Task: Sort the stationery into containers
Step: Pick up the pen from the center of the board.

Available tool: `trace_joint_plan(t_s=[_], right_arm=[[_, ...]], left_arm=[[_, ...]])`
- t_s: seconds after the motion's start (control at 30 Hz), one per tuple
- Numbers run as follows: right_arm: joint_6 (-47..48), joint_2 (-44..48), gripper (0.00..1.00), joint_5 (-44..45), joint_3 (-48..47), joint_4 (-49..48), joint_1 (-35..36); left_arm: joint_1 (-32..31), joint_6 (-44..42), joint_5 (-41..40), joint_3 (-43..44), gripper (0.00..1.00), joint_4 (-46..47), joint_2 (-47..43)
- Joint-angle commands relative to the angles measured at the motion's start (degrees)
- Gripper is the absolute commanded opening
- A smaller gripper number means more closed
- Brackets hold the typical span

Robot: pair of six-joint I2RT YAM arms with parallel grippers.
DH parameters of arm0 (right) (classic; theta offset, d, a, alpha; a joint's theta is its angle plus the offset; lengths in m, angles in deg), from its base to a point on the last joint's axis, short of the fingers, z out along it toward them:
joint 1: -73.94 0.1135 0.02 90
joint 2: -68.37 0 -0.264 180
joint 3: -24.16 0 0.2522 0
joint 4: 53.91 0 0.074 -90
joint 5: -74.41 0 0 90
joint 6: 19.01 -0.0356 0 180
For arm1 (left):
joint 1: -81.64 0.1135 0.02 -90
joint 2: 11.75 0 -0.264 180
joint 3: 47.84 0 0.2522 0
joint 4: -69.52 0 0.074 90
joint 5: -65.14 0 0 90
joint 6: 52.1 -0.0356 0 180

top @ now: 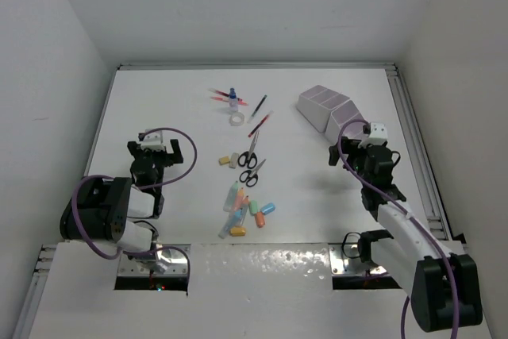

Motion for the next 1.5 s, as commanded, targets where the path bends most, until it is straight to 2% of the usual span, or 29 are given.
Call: trace_joint_plan(t_s=[0.0, 0.17, 0.2, 0.23, 0.27, 0.3, 0.33, 0.37, 0.4, 0.43, 0.47, 0.5, 0.53, 0.57, 0.6, 0.63, 0.67, 0.73, 0.77, 0.8, 0.83, 0.87, 0.9, 0.97, 1.03, 1.07, 1.17, 1.33, 1.47], right_arm=[[1.35, 0.35, 0.99, -0.24, -3.99, 1.11, 0.17], [2.76, 0.18, 0.99, 2.12, -8.37, 6.72, 0.08], [2.76, 0.0, 0.99, 3.01, -9.69, 8.57, 0.17], [2.94, -0.09, 0.99, 3.71, -10.93, 10.42, 0.08], [3.03, -0.26, 0.97, 4.41, -12.42, 12.52, 0.08], [4.42, -0.44, 0.93, 5.12, -13.65, 16.2, 0.08], [5.3, -0.7, 0.9, 5.21, -15.93, 17.8, 0.17], [6.53, -1.05, 0.85, 5.47, -16.82, 18.78, 0.61], [8.8, -1.4, 0.76, 5.56, -18.57, 21.22, 0.7], [9.7, -1.75, 0.7, 5.82, -19.28, 22.03, 1.05], [10.23, -2.45, 0.64, 5.83, -20.25, 22.73, 1.22], [10.06, -2.81, 0.55, 5.83, -21.65, 23.87, 1.75], [9.54, -3.07, 0.52, 5.48, -22.27, 24.32, 1.84], [8.83, -3.42, 0.5, 4.69, -22.71, 24.5, 2.02], [7.96, -3.86, 0.49, 3.38, -23.5, 25.11, 2.54], [7.6, -3.95, 0.49, 0.41, -23.86, 25.46, 2.81], [7.34, -3.87, 0.49, -0.75, -24.03, 25.99, 3.42], [4.88, -3.52, 0.47, -1.9, -24.04, 27.48, 5.0], [3.91, -3.17, 0.45, -2.26, -23.6, 27.66, 5.61], [2.43, -2.38, 0.45, -2.26, -22.29, 27.4, 7.01], [1.37, -2.02, 0.44, -2.0, -21.49, 27.22, 7.81], [0.23, -1.5, 0.44, -0.86, -20.7, 26.96, 9.3], [-2.22, -1.06, 0.45, -0.16, -19.13, 26.44, 10.01], [-5.3, 0.0, 0.45, 2.03, -17.8, 25.82, 11.94], [-6.46, 0.88, 0.45, 3.18, -16.48, 25.64, 13.61], [-7.51, 1.05, 0.45, 4.58, -15.95, 25.99, 14.92], [-10.93, 1.76, 0.45, 7.58, -15.69, 28.7, 17.74], [-12.52, 3.07, 0.47, 10.74, -13.58, 30.47, 21.09], [-14.63, 5.44, 0.47, 13.56, -11.65, 32.15, 23.72]], left_arm=[[-0.45, 0.86, -0.17, 1.25, 1.0, 2.71, -0.58], [-0.46, 0.6, 0.17, 1.86, 1.0, 3.23, -1.28], [-0.28, 0.16, 2.01, 3.17, 1.0, -0.07, -3.98], [0.24, -0.89, 4.72, 5.8, 1.0, -8.1, -7.49], [0.6, -2.81, 13.19, 14.52, 1.0, -26.37, -10.92], [0.77, -9.7, 16.32, 19.48, 1.0, -33.69, -14.61], [0.34, -13.34, 18.35, 28.84, 1.0, -48.12, -15.86], [-0.27, -17.73, 21.42, 32.94, 1.0, -56.01, -17.18], [-2.98, -29.08, 21.54, 37.25, 1.0, -63.66, -17.54], [-4.83, -33.72, 20.58, 41.12, 1.0, -74.0, -17.72], [-7.11, -34.9, 12.74, 47.94, 1.0, -85.07, -17.29], [-11.57, -32.91, 8.05, 51.06, 1.0, -89.88, -16.76], [-13.53, -32.8, 5.57, 57.0, 1.0, -101.76, -15.97], [-15.29, -33.41, 2.67, 59.59, 1.0, -108.4, -13.7], [-18.96, -35.94, 3.08, 61.96, 1.0, -114.56, -12.55], [-20.91, -37.01, 6.65, 65.29, 1.0, -124.89, -11.58], [-22.67, -37.72, 8.08, 66.2, 1.0, -128.65, -10.87], [-29.0, -32.56, 9.84, 66.38, 1.0, -132.01, -9.99], [-31.46, -31.15, 10.89, 65.08, 0.95, -132.63, -9.73], [-36.27, -29.57, 11.43, 63.93, 0.85, -133.07, -9.11], [-38.23, -28.33, 11.52, 61.66, 0.78, -132.73, -8.76], [-39.9, -27.1, 11.78, 60.85, 0.54, -131.42, -7.89], [-41.57, -21.95, 12.04, 60.23, 0.45, -130.19, -7.18], [-41.33, -12.13, 14.06, 59.18, 0.47, -125.27, -5.6], [-38.7, -5.33, 16.52, 57.16, 0.45, -120.09, -4.37], [-37.03, 2.36, 16.01, 56.19, 0.43, -118.16, -4.1], [-35.44, 12.43, 14.51, 50.4, 0.39, -112.52, -3.66], [-38.5, 15.0, 12.58, 46.96, 0.45, -104.71, -0.86], [-41.05, 19.74, 10.82, 43.71, 0.4, -101.7, 1.26]])
